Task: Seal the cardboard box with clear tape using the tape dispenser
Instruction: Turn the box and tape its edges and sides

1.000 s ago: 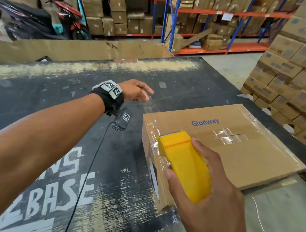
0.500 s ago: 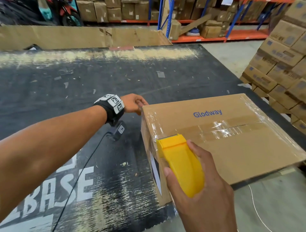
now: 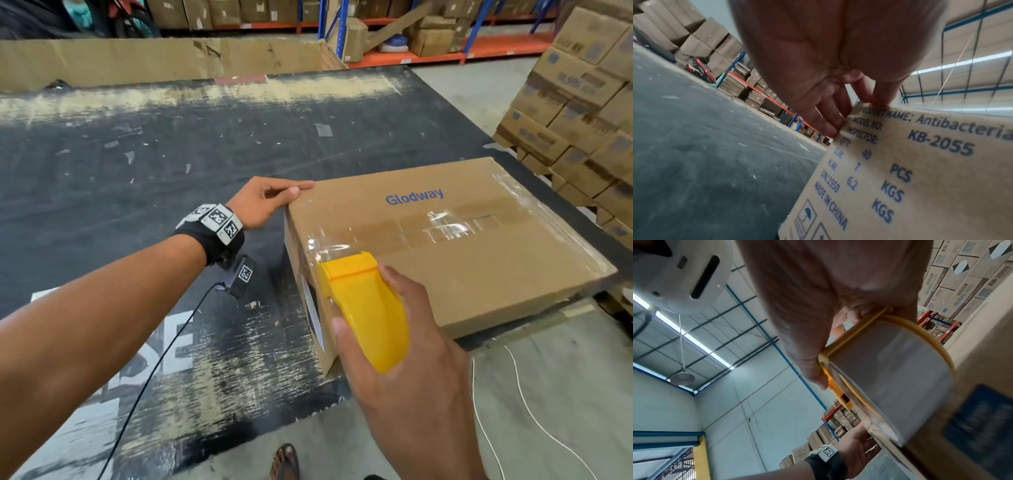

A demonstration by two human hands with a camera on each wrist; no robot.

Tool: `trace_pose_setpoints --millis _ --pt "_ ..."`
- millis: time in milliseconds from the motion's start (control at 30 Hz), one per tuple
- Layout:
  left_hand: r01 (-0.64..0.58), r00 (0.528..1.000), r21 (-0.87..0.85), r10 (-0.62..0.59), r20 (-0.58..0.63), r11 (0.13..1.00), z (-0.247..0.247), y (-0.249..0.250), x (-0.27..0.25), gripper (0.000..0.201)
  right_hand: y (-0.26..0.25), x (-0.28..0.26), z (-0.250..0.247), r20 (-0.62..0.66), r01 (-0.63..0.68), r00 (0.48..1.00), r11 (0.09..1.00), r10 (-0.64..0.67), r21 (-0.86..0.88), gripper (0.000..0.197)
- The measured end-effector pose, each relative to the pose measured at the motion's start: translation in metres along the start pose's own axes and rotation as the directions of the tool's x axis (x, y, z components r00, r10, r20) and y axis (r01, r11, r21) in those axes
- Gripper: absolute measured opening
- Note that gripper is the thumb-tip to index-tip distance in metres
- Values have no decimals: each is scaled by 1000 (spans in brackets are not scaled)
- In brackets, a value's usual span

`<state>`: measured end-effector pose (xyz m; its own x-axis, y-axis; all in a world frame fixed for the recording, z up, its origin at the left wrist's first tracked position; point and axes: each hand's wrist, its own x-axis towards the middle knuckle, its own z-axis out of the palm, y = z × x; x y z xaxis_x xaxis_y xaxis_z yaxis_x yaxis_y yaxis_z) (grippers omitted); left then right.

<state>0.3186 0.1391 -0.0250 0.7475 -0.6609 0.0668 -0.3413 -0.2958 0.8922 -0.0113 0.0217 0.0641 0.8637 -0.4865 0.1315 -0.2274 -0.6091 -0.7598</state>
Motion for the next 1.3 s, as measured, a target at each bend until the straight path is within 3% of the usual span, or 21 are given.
trace_pose_setpoints --millis 267,467,533,700,733,800,833,867,967,1067,1133,1233,1300 --pt "47 999 -78 -47 0 996 4 4 -3 31 40 -98 -42 27 -86 996 990 89 -112 80" --pt "68 997 -58 -71 -38 996 11 9 -9 27 64 -104 -36 41 -104 993 982 112 -159 67" --pt "78 995 -38 -80 -61 996 12 8 -9 27 70 -96 -31 89 -161 980 974 177 -161 62" --pt "92 989 103 -79 -122 990 15 6 -9 33 91 -64 -23 285 -252 914 954 289 -160 56" --pt "94 986 174 -67 -153 980 15 8 -7 35 102 -62 -17 348 -246 881 938 322 -245 58" --pt "102 978 303 -41 -202 948 17 17 -7 36 130 -77 2 513 -187 753 883 411 -431 65" --pt "105 977 351 -31 -210 930 19 22 -7 36 149 -90 10 538 -206 714 870 447 -449 66" --pt "102 976 408 -13 -216 907 19 26 -6 36 166 -99 16 531 -244 710 869 462 -430 64" --pt "72 965 503 67 -253 861 29 41 -24 39 192 -106 10 470 -319 773 901 427 -294 59" --pt "-82 947 456 212 -242 886 55 74 -63 40 196 -94 -8 388 -324 853 937 349 -130 56" --pt "-202 952 469 285 -113 860 78 88 -100 44 196 -88 -19 342 -302 892 952 297 -37 54" --pt "-310 948 539 296 115 784 114 93 -149 66 196 -87 -32 293 -260 928 963 229 71 55" --pt "-320 946 589 290 148 742 130 87 -162 72 196 -89 -40 274 -228 943 967 191 112 56"
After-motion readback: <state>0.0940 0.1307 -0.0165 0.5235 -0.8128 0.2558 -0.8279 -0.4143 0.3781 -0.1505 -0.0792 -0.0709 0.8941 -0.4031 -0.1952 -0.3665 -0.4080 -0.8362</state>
